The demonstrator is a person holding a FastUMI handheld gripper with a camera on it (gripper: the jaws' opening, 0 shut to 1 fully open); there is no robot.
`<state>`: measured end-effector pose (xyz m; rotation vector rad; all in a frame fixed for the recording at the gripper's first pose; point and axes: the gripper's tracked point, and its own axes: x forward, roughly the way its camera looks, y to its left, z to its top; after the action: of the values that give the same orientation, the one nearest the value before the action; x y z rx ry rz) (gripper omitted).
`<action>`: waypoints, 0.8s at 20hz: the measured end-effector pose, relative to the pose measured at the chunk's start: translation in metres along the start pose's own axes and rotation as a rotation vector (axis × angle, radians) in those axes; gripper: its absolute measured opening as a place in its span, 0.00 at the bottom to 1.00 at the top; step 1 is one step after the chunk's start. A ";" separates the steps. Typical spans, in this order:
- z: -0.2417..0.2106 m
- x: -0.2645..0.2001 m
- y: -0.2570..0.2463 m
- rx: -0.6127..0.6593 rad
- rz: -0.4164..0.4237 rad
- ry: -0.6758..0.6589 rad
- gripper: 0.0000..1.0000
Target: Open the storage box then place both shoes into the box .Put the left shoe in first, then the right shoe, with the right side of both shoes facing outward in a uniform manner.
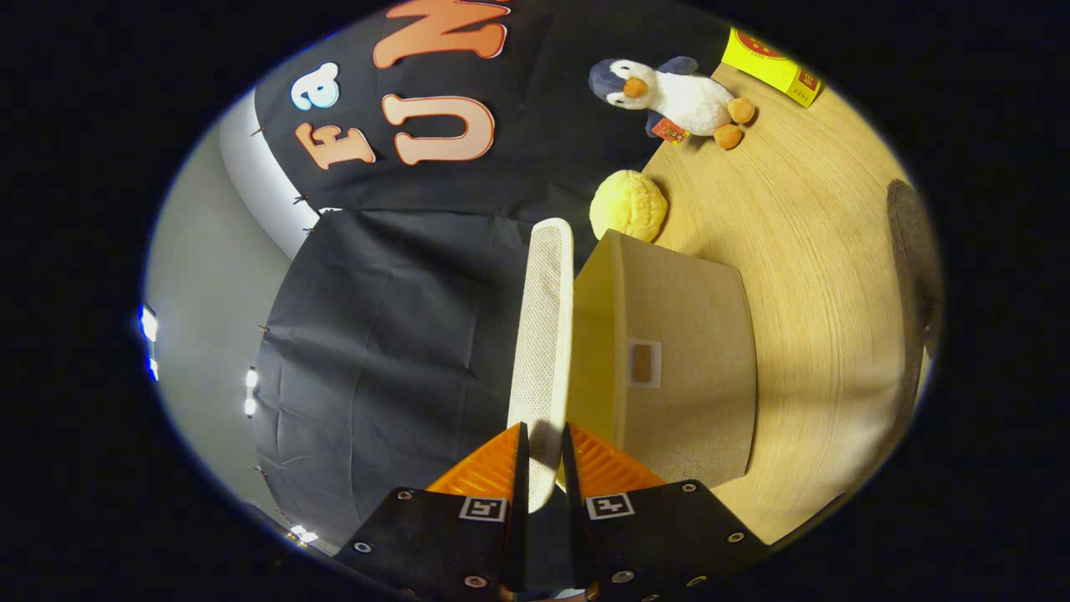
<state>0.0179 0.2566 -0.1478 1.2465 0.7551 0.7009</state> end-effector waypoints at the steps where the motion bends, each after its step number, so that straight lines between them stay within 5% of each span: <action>1: -0.001 0.001 0.006 0.000 0.011 -0.006 0.19; 16: -0.015 0.062 0.127 -0.219 0.087 -0.007 0.10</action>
<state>0.0346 0.3385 -0.0329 1.0863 0.6033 0.8271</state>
